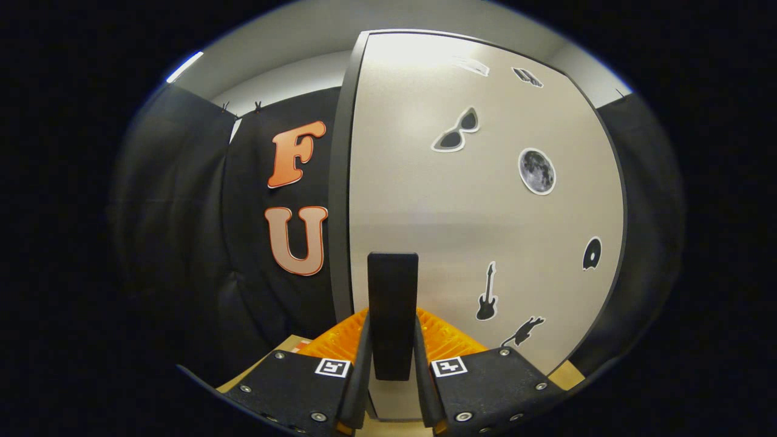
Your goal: Open the shoe cabinet door, grab the shoes and put them into the shoe cabinet, then close the shoe cabinet door.
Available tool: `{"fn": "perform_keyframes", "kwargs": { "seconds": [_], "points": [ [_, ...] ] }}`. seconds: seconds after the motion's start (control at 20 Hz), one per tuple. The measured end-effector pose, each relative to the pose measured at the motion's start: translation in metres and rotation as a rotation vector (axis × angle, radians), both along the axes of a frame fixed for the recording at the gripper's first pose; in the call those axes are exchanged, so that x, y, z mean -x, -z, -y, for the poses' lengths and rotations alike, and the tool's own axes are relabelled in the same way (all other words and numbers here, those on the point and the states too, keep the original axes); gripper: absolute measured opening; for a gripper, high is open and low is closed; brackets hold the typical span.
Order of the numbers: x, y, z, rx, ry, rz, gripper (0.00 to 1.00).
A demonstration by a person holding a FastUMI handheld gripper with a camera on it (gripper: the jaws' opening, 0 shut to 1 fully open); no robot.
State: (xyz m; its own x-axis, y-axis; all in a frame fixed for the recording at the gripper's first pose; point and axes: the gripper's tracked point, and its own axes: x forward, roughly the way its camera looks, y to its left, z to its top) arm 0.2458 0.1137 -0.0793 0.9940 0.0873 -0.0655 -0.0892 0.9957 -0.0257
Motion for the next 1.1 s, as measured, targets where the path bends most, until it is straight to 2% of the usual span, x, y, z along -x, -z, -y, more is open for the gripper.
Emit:
{"fn": "perform_keyframes", "kwargs": {
  "seconds": [0.3, 0.9, 1.1],
  "points": [
    [0.010, -0.001, 0.002, 0.011, -0.008, -0.010, 0.29],
    [0.068, -0.008, 0.024, 0.039, 0.009, -0.021, 0.29],
    [0.085, -0.008, 0.039, 0.022, -0.014, -0.007, 0.29]
  ]
}}
